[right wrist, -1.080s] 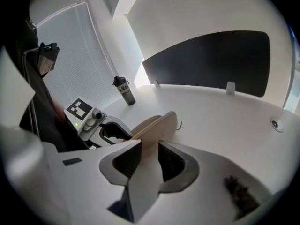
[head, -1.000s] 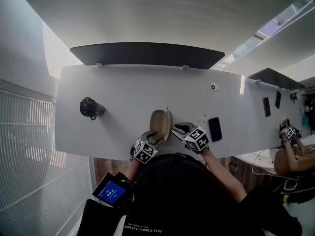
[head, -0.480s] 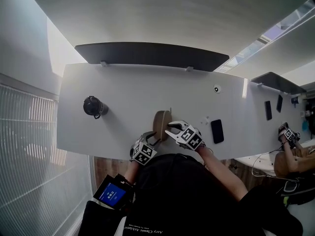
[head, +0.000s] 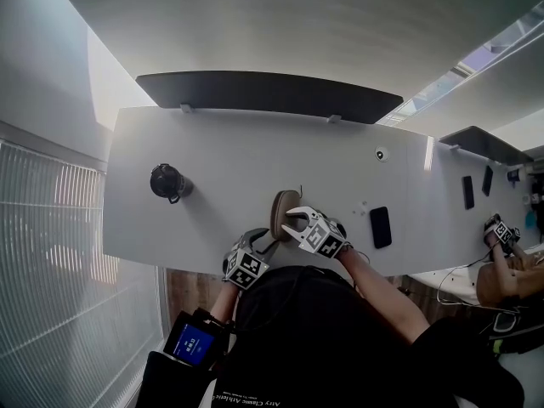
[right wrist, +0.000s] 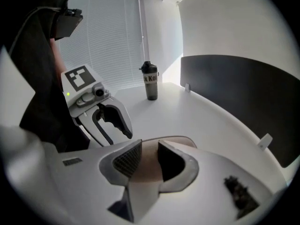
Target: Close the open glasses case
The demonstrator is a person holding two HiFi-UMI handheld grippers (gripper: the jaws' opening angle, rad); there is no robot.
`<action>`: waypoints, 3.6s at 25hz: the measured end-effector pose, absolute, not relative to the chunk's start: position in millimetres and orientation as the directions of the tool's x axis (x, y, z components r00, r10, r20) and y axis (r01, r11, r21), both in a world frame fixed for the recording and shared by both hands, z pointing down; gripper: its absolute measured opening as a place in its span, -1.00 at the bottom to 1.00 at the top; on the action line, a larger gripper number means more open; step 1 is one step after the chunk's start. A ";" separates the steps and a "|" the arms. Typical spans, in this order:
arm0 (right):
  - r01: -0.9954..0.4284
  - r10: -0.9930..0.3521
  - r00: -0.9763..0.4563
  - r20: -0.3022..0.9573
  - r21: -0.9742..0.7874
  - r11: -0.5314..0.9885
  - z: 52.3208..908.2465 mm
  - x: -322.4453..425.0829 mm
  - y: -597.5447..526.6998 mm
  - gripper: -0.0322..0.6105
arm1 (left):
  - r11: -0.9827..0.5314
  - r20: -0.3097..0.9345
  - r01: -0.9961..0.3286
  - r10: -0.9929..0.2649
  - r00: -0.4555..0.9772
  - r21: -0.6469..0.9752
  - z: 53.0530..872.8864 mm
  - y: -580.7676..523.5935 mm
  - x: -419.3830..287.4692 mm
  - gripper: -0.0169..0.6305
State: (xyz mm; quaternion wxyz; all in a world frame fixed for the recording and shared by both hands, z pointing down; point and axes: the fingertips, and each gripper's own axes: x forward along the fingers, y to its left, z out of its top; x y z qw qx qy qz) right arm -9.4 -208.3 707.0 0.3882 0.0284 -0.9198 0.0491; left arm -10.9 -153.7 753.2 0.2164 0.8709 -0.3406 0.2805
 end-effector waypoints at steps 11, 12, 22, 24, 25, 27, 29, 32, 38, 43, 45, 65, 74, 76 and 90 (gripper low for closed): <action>-0.091 -0.017 -0.692 0.722 -0.064 0.994 718.2 -26.8 -203.9 -0.53 | -0.669 0.661 -0.714 -0.441 0.607 0.209 762.8 -162.8 1.0 -0.42; -0.092 -0.030 -0.693 0.720 -0.047 0.995 715.9 -25.2 -204.8 -0.54 | -0.667 0.660 -0.714 -0.441 0.608 0.213 763.1 -163.1 1.0 -0.41; -0.211 -0.104 -0.675 0.731 -0.055 0.976 720.3 5.3 -212.8 -0.54 | -0.654 0.658 -0.720 -0.440 0.611 0.231 765.1 -167.3 5.4 -0.41; -0.204 -0.101 -0.667 0.738 -0.050 0.978 722.4 3.8 -211.5 -0.54 | -0.653 0.658 -0.719 -0.435 0.614 0.239 766.6 -166.7 4.7 -0.42; -0.204 -0.098 -0.669 0.737 -0.054 0.978 722.7 3.1 -211.5 -0.54 | -0.651 0.656 -0.719 -0.435 0.617 0.245 767.2 -166.5 3.9 -0.42; -0.206 -0.093 -0.682 0.726 -0.068 0.976 722.1 3.0 -212.5 -0.55 | -0.647 0.651 -0.720 -0.437 0.621 0.252 767.9 -167.0 3.6 -0.41; -0.215 -0.094 -0.693 0.715 -0.081 0.973 721.5 4.6 -214.1 -0.55 | -0.644 0.649 -0.721 -0.438 0.622 0.256 768.0 -167.6 4.8 -0.41; -0.216 -0.093 -0.690 0.718 -0.082 0.973 722.0 4.7 -215.2 -0.58 | -0.636 0.643 -0.722 -0.438 0.628 0.271 769.8 -166.2 4.5 -0.41; -0.196 -0.072 -0.653 0.754 -0.076 0.978 722.9 1.9 -214.1 -0.58 | -0.643 0.618 -0.709 -0.440 0.651 0.289 765.7 -170.1 4.2 -0.41; -0.188 -0.059 -0.619 0.784 -0.075 0.979 724.3 0.3 -214.1 -0.58 | -0.632 0.611 -0.705 -0.429 0.665 0.323 764.1 -170.8 2.1 -0.41; -0.193 -0.057 -0.612 0.789 -0.079 0.978 724.7 0.7 -214.9 -0.58 | -0.631 0.608 -0.701 -0.426 0.670 0.332 764.6 -171.7 2.6 -0.41; -0.400 -0.327 -0.861 0.390 -0.120 0.909 593.4 34.6 -236.3 -0.88 | -0.680 0.321 -0.725 -0.666 0.673 0.108 630.2 -207.5 -2.3 -0.84; -0.431 -0.364 -0.861 0.356 -0.130 0.893 581.3 35.1 -219.9 -0.88 | -0.648 0.282 -0.745 -0.693 0.663 0.157 606.6 -205.3 -13.6 -0.92; -0.428 -0.363 -0.860 0.359 -0.120 0.896 585.7 36.6 -217.2 -0.88 | -0.648 0.293 -0.745 -0.689 0.663 0.160 610.3 -198.5 -14.4 -0.92; -0.390 -0.297 -0.866 0.401 -0.173 0.904 605.7 13.0 -198.8 -0.88 | -0.625 0.342 -0.758 -0.682 0.646 0.187 628.0 -181.7 -33.6 -0.92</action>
